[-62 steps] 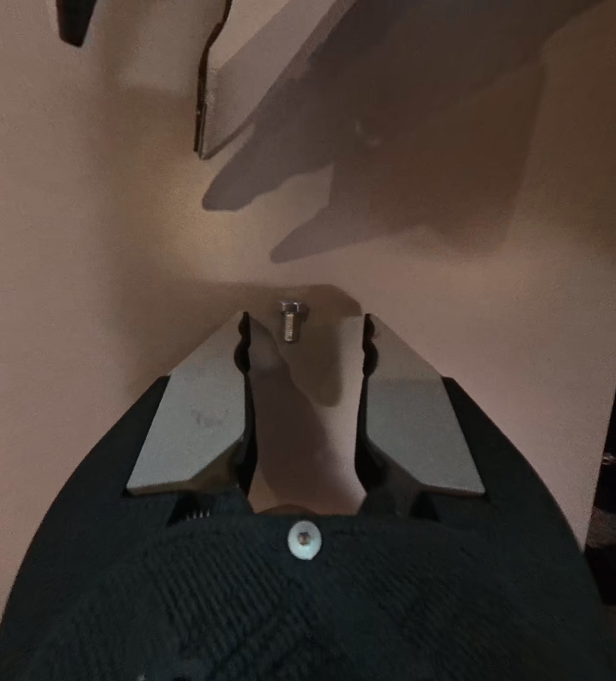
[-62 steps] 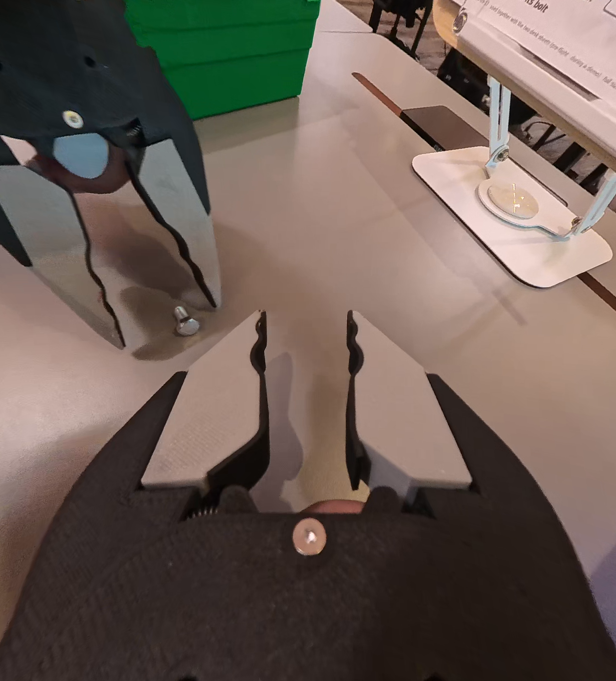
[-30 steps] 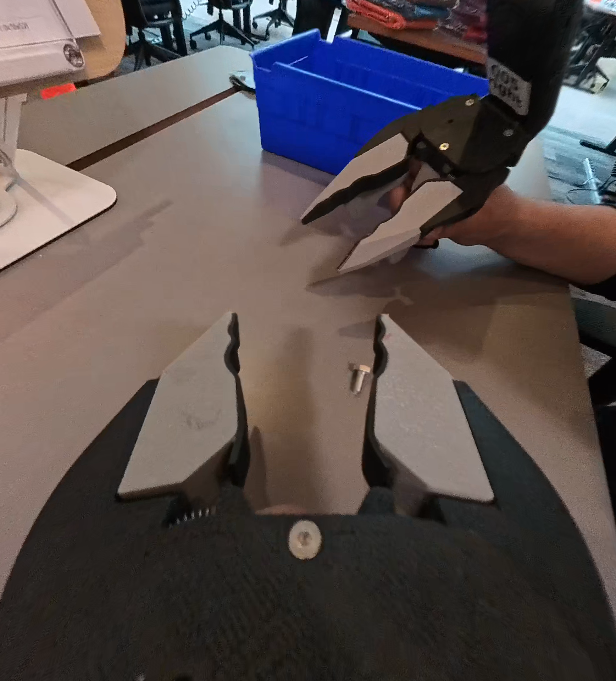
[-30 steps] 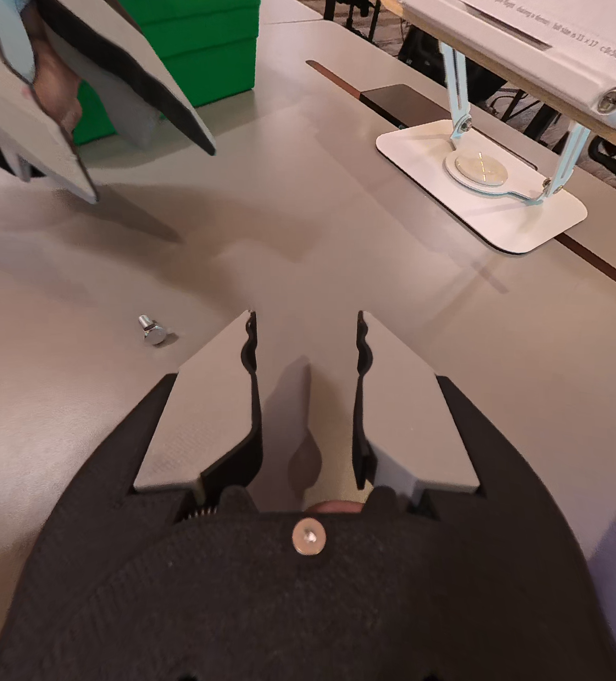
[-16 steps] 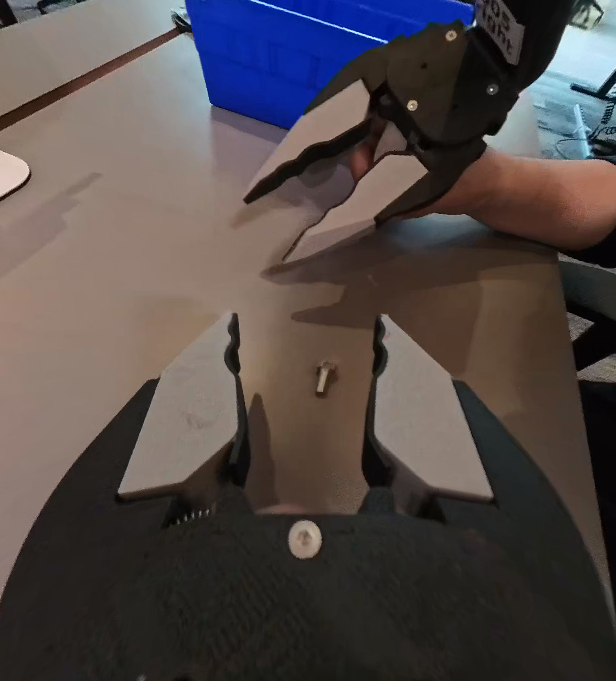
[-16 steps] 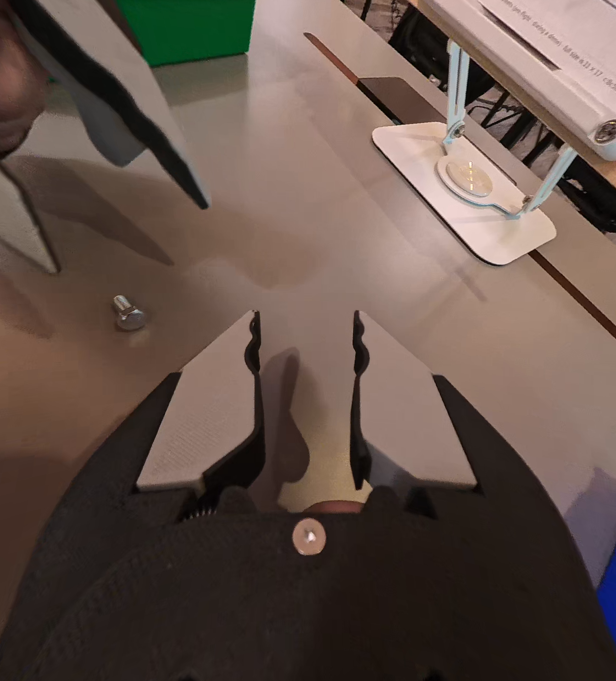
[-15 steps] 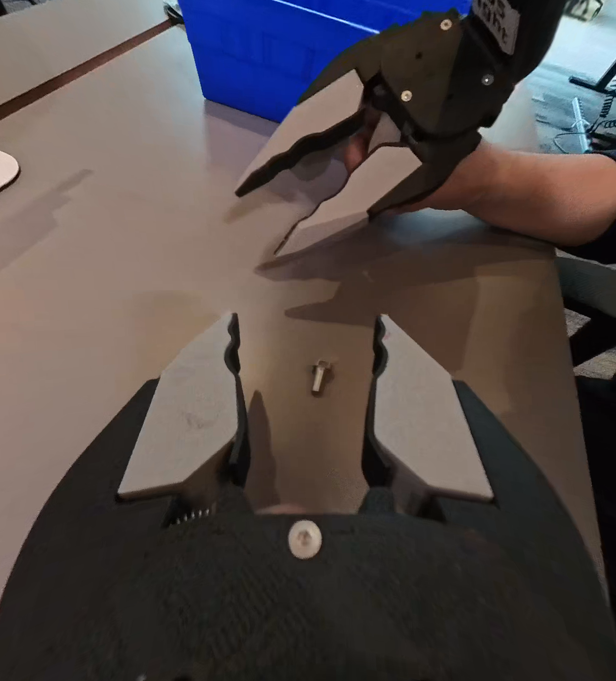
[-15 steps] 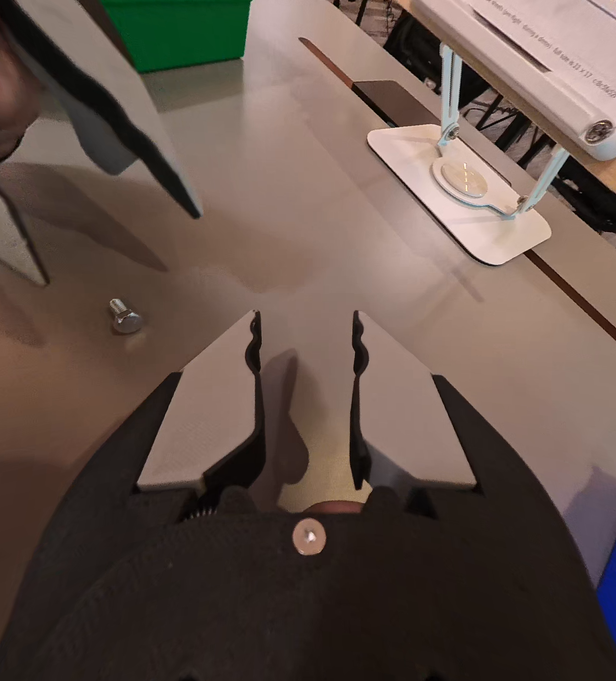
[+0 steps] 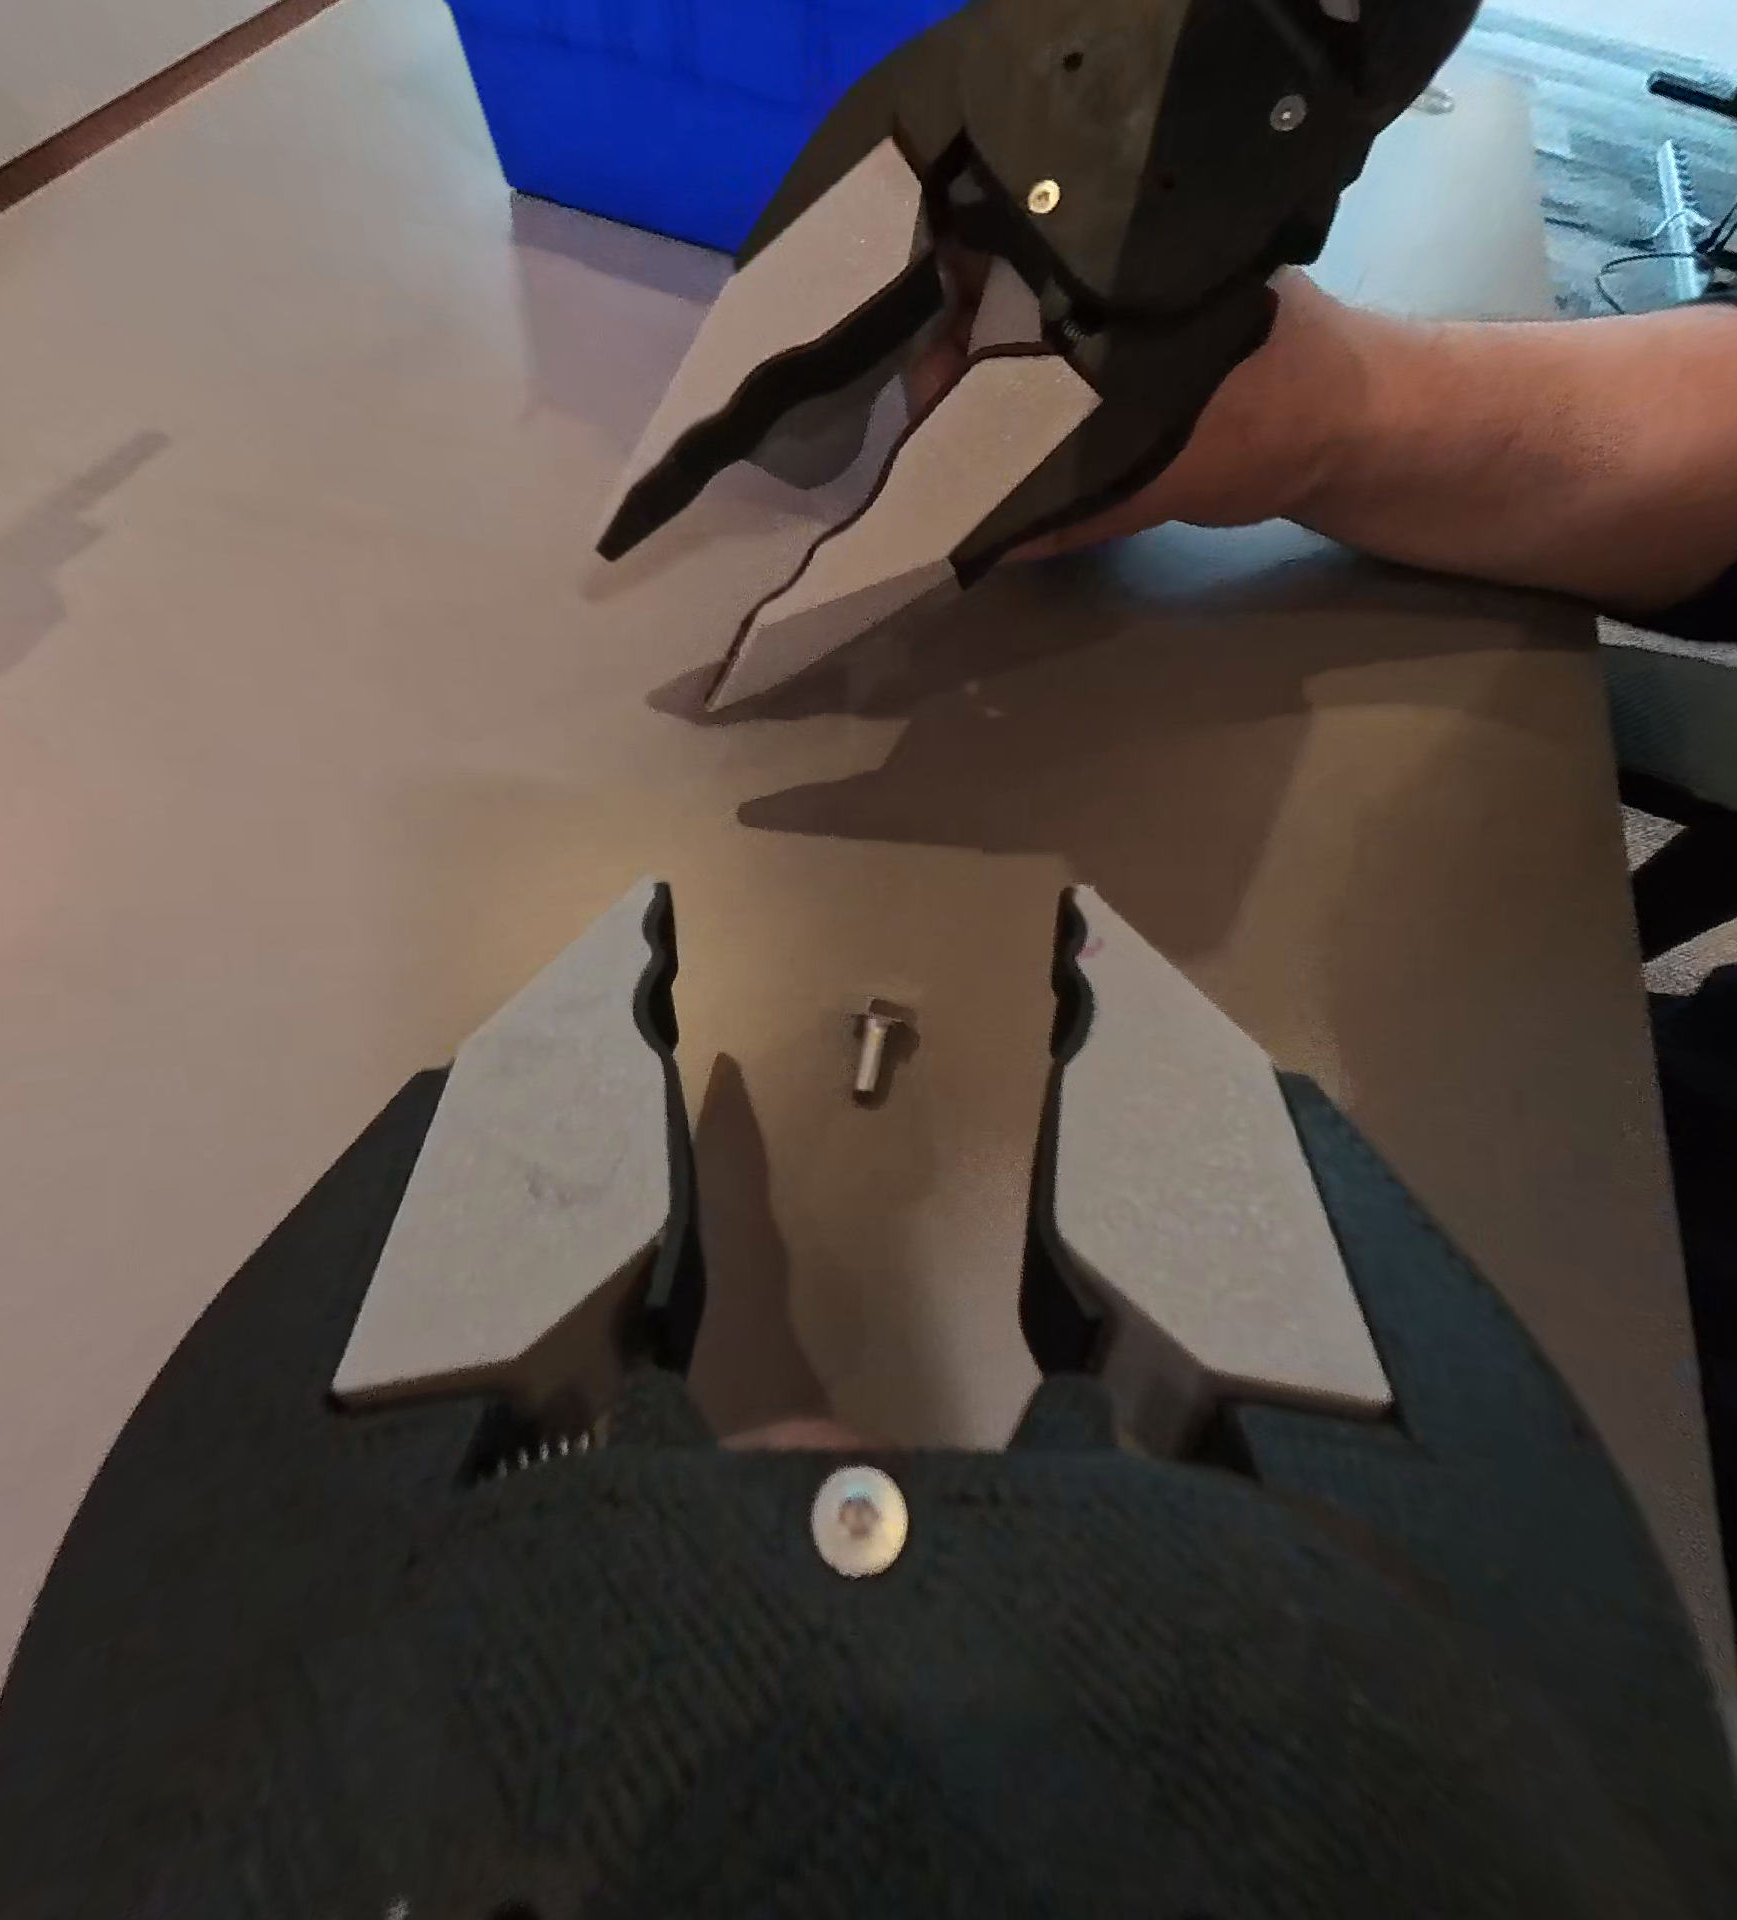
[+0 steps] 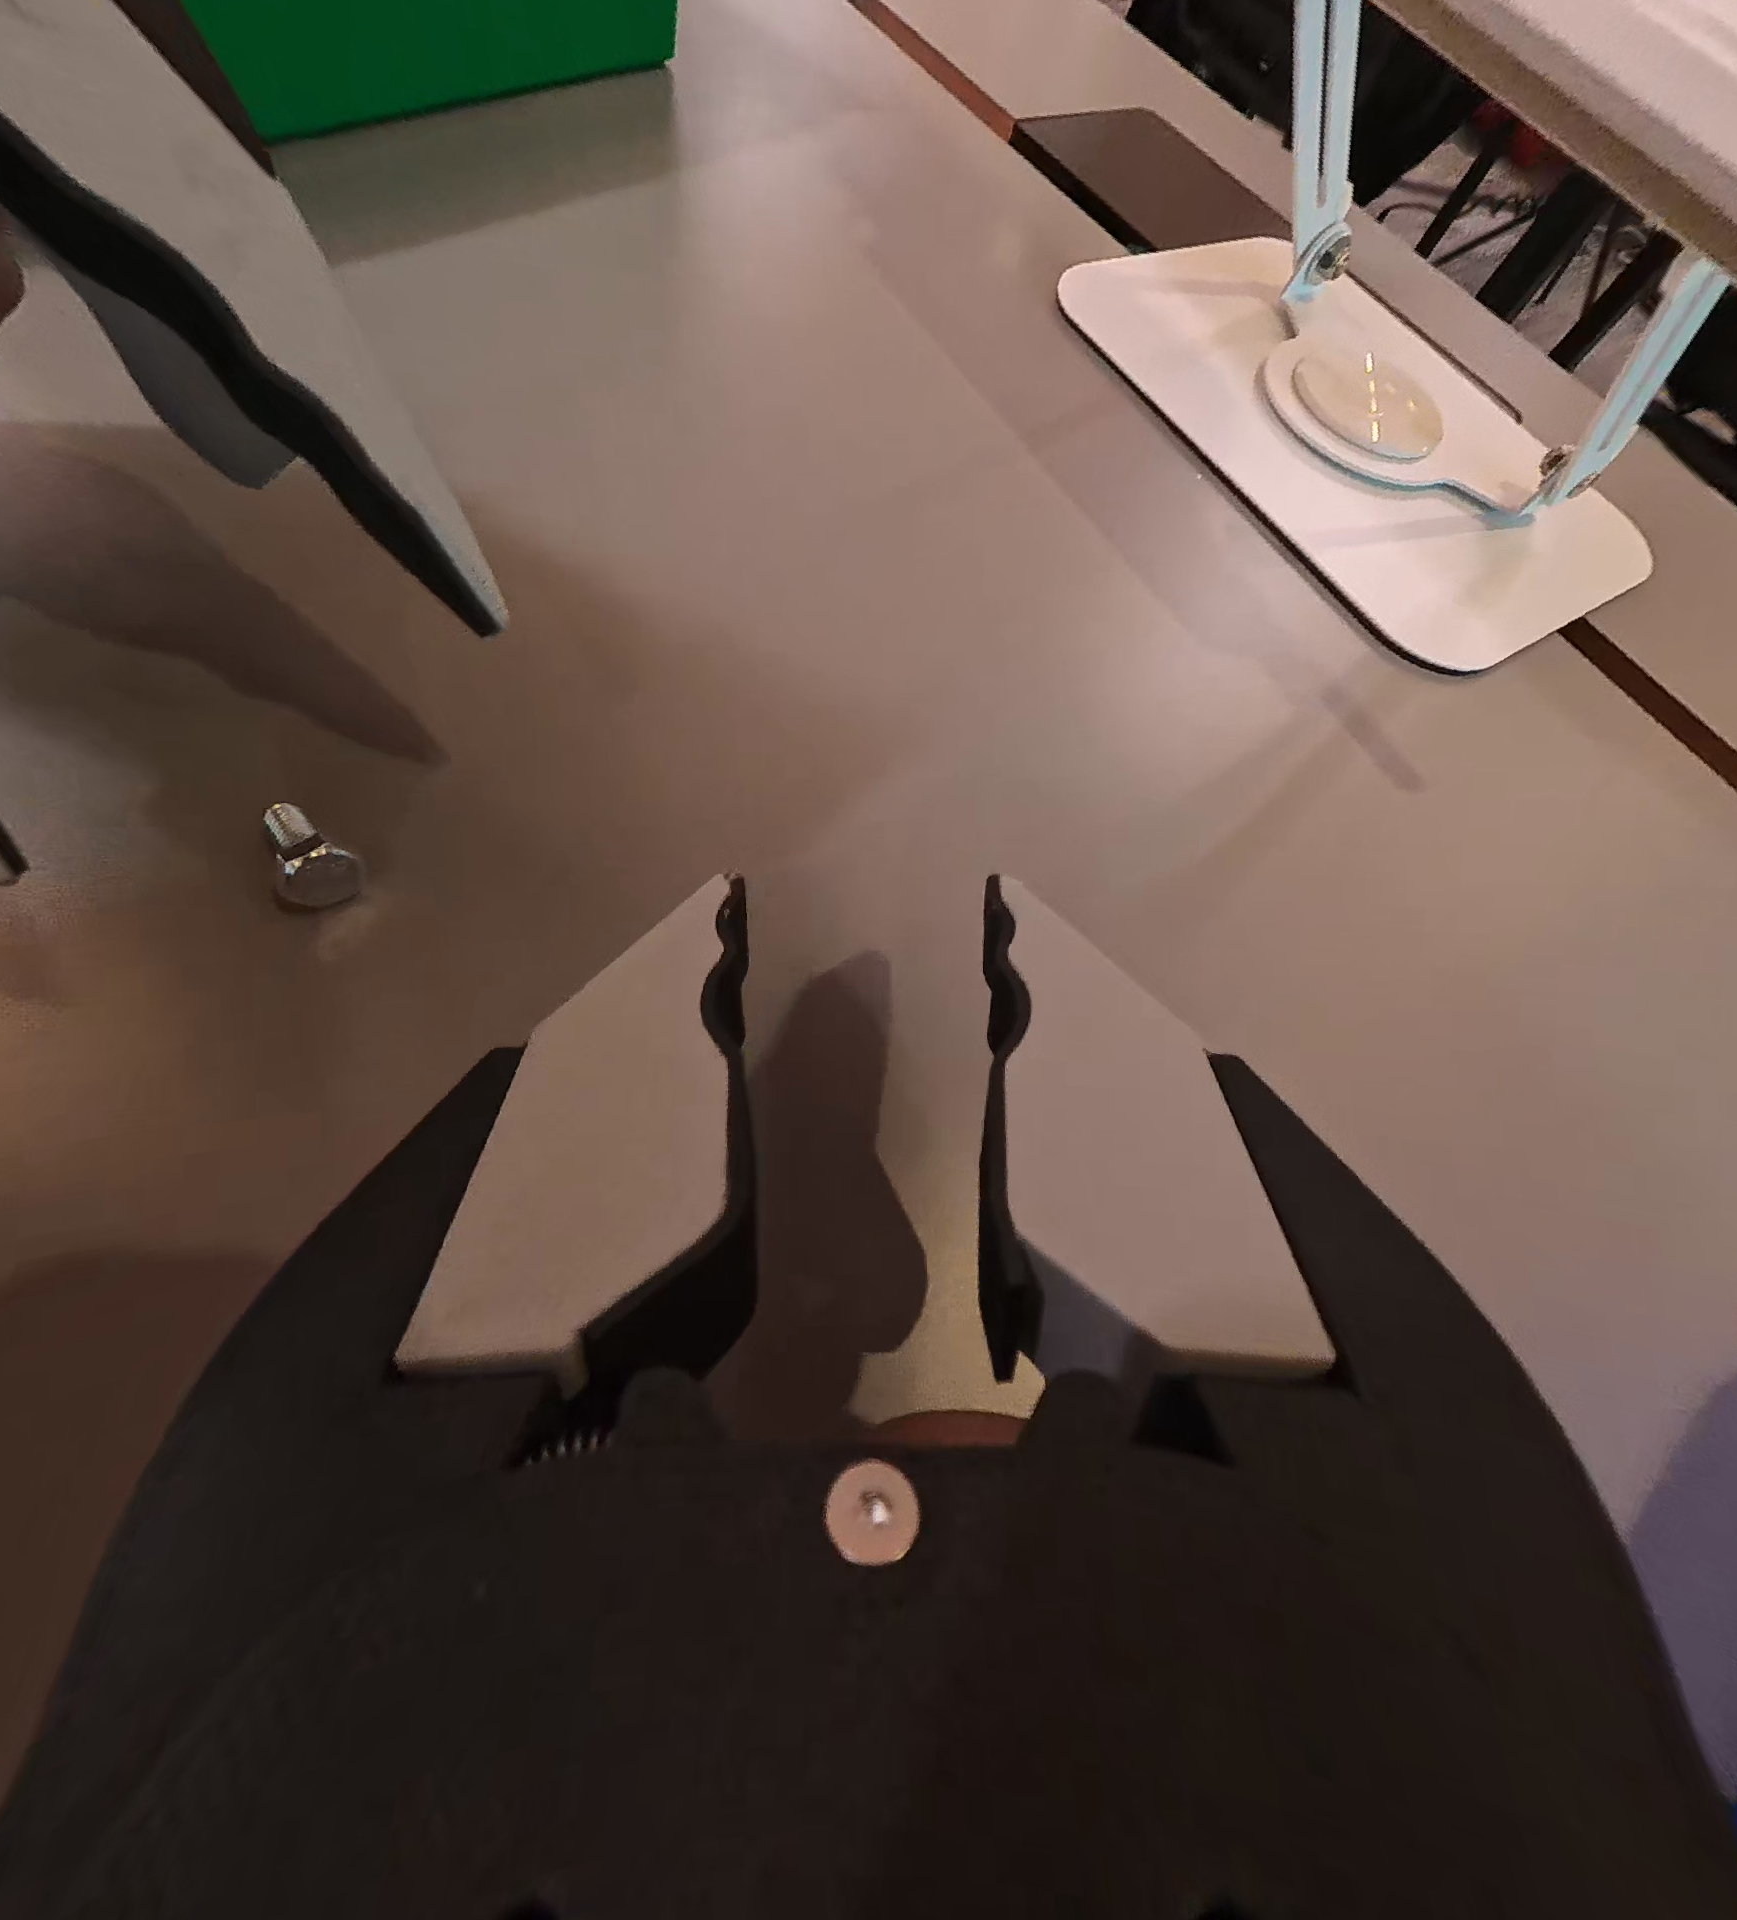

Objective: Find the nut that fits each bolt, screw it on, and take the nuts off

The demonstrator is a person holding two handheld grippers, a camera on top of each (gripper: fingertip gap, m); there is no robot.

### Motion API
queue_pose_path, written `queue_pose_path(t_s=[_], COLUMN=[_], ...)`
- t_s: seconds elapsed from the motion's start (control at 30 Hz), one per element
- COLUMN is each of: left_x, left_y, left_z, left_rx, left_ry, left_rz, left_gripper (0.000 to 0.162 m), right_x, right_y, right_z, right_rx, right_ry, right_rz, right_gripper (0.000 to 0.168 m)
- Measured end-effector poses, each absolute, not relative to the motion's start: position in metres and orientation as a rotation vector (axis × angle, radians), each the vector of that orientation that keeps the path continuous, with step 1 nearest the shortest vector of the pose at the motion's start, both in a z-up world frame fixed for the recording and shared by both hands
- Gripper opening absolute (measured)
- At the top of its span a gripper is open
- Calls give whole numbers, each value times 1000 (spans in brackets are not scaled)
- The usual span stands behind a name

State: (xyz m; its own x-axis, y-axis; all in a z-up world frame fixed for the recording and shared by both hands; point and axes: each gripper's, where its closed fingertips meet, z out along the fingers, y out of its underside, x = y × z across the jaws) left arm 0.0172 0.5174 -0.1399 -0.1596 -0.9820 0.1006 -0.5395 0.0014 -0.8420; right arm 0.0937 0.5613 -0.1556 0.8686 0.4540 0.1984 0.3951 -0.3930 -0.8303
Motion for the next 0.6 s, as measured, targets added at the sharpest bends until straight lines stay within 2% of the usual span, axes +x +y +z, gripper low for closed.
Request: queue_pose_path(t_s=[0.17, 0.33, 0.37, 0.43, 0.53, 0.6], left_x=[12, -15, -28, -62, -122, -156], left_y=[516, 543, 553, 582, 657, 706], left_z=[-130, -67, -46, -7, 19, 0], left_rx=[-1607, -1553, -1527, -1514, -1614, -1743], left_ry=[1713, 1549, 1495, 1421, 1348, 1413], left_rz=[-1101, -1103, -1078, -985, -687, -497], left_gripper=[68, 67, 60, 35, 40, 48], right_x=[92, 95, 94, 93, 89, 87], right_y=[559, 559, 559, 558, 556, 556], right_z=[-158, -157, -157, -159, -164, -166], right_rx=[-2026, -2024, -2026, -2032, -2055, -2062], right_ry=[-630, -611, -614, -625, -654, -668], right_rz=[80, 82, 83, 81, 78, 68], right_gripper=[44, 44, 44, 43, 43, 43])
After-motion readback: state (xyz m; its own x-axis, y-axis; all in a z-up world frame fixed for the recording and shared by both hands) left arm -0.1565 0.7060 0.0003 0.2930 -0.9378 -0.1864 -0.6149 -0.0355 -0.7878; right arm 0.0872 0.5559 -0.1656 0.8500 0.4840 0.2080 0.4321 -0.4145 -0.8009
